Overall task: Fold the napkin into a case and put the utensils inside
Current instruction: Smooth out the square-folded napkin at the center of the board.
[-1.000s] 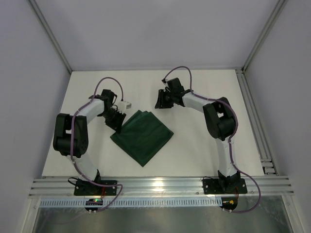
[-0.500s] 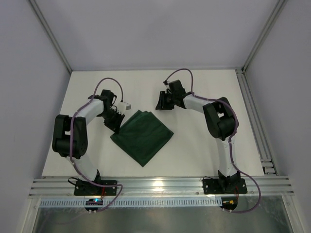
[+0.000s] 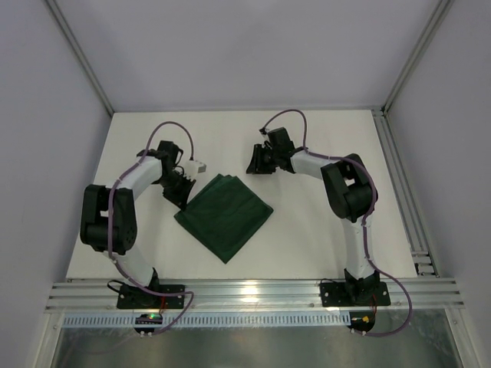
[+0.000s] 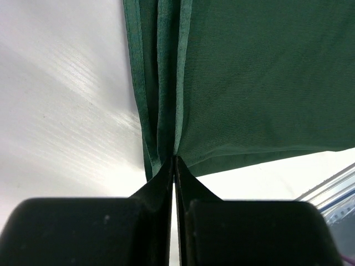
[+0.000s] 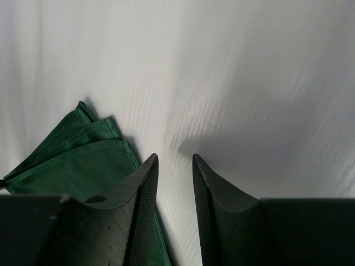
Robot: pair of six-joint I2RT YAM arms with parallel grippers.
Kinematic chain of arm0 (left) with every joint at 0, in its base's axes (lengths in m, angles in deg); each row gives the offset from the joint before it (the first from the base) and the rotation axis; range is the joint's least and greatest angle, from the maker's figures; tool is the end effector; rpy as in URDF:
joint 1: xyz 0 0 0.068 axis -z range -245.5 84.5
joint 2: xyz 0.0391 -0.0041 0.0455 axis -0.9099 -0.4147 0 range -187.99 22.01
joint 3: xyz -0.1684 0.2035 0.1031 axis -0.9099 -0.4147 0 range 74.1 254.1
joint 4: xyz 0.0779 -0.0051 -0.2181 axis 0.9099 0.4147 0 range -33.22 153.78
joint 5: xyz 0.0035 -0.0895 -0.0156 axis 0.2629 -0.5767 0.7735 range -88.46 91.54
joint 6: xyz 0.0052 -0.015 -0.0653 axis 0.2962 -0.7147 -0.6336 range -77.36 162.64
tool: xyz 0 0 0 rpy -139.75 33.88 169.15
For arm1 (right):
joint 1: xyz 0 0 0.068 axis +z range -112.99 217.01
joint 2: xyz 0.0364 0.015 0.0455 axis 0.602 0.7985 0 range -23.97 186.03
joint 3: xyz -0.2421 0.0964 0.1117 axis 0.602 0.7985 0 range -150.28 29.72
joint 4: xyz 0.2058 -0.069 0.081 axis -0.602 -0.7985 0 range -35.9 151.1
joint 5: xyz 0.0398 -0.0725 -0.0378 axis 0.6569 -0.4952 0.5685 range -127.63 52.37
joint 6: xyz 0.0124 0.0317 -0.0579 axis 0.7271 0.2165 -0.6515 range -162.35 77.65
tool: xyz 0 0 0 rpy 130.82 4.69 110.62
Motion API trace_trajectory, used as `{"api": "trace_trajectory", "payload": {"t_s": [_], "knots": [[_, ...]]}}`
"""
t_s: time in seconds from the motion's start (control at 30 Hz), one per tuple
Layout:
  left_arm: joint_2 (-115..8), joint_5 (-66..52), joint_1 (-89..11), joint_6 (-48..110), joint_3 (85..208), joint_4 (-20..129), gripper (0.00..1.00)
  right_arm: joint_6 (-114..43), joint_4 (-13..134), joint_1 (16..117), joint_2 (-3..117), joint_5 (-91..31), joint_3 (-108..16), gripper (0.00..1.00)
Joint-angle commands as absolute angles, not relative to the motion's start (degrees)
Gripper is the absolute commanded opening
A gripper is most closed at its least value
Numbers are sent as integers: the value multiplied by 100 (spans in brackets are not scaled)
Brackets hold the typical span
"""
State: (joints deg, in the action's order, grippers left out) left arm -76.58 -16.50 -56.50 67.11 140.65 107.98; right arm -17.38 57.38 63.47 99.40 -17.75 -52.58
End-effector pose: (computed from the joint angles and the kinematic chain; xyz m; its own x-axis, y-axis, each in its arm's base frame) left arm 0.2819 -0.0616 0.1992 -0.8162 0.5280 -0.2345 0.5744 0.7853 -0.2311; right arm 0.4033 0.2211 0.1610 -0.8399 0.0255 -0.5422 -0.3094 0.7982 0.5168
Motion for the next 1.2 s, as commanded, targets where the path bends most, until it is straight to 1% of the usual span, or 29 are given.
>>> {"api": "trace_trajectory", "payload": {"t_s": [0.0, 0.17, 0.27, 0.43, 0.7, 0.9, 1.1, 1.17], "knots": [[-7292, -1718, -5636, 6760, 14195, 11003, 0, -1731, 5556, 6321, 9829, -1856, -5114, 35], [-6940, -1613, -5671, 6901, 14117, 11215, 0, -1722, 5548, 6294, 9811, -1865, -5079, 35], [-6817, -1569, -5750, 6980, 13827, 11101, 0, -1713, 5539, 6285, 9829, -1838, -5088, 35], [-7036, -1472, -6013, 6998, 13440, 10767, 0, -1766, 5495, 6294, 9838, -1794, -5123, 35], [-7186, -1560, -6075, 6954, 13501, 10503, 0, -1906, 5390, 6294, 9733, -1680, -5105, 35], [-6835, -1595, -6075, 7006, 13484, 10591, 0, -2328, 5284, 6294, 9355, -1321, -4922, 36], [-6379, -1560, -6075, 6980, 13554, 10828, 1, -2337, 5196, 6312, 9161, -1188, -4895, 38], [-6316, -1429, -6075, 6988, 13396, 10663, 2, -2249, 5248, 6338, 9126, -1214, -4816, 38]]}}
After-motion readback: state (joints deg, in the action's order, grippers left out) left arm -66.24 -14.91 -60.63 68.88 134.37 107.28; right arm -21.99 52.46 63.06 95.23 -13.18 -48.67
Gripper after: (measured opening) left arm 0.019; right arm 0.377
